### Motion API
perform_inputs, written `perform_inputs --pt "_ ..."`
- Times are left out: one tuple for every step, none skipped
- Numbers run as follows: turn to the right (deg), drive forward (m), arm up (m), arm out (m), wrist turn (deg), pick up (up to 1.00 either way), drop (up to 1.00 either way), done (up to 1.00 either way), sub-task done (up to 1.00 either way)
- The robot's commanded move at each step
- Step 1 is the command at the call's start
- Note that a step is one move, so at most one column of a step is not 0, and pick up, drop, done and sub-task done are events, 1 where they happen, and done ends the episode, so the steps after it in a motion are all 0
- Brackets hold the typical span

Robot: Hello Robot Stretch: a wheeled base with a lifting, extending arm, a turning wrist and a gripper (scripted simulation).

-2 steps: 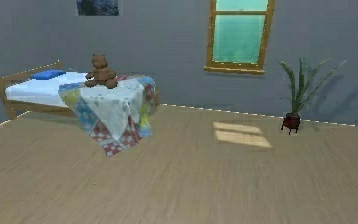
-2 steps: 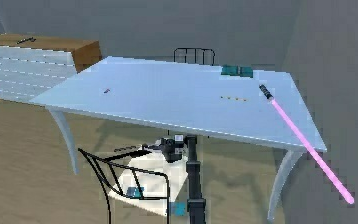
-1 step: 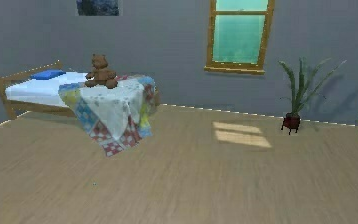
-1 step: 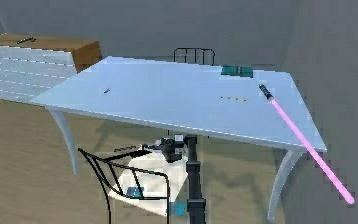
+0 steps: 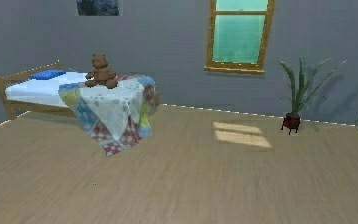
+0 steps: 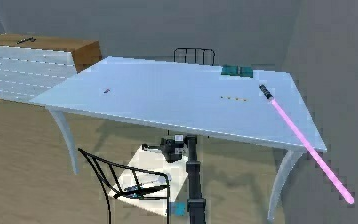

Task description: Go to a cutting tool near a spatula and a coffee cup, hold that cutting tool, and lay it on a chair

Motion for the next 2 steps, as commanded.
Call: perform_inputs --pt "0.0 0.00 0.10 0.00 0.0 0.00 0.00 0.00 0.00" --pt "0.0 0.00 0.00 -0.08 0.0 0.00 0.00 0.00 0.00"
